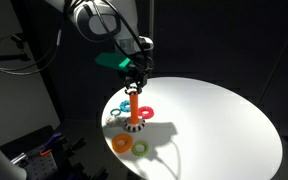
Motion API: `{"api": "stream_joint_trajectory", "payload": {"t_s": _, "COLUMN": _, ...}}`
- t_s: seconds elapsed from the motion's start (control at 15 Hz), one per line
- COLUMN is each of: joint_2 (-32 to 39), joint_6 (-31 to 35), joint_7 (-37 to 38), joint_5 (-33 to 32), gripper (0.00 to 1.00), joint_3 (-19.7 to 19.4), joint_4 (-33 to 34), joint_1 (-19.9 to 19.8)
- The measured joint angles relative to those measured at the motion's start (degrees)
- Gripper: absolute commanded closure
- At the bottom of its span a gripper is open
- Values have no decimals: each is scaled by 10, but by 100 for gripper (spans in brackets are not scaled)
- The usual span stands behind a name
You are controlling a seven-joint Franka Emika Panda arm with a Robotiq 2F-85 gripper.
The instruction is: Pick up the white and black ring and put it on the rings stacking stand
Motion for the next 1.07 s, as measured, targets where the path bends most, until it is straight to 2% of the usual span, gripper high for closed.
{"api": "stream_joint_trajectory", "payload": {"t_s": 1.07, "joint_2": 27, "joint_6": 32, "joint_7": 2, "joint_5": -8, "gripper": 59, "joint_3": 6, "joint_4": 0, "joint_1": 2}}
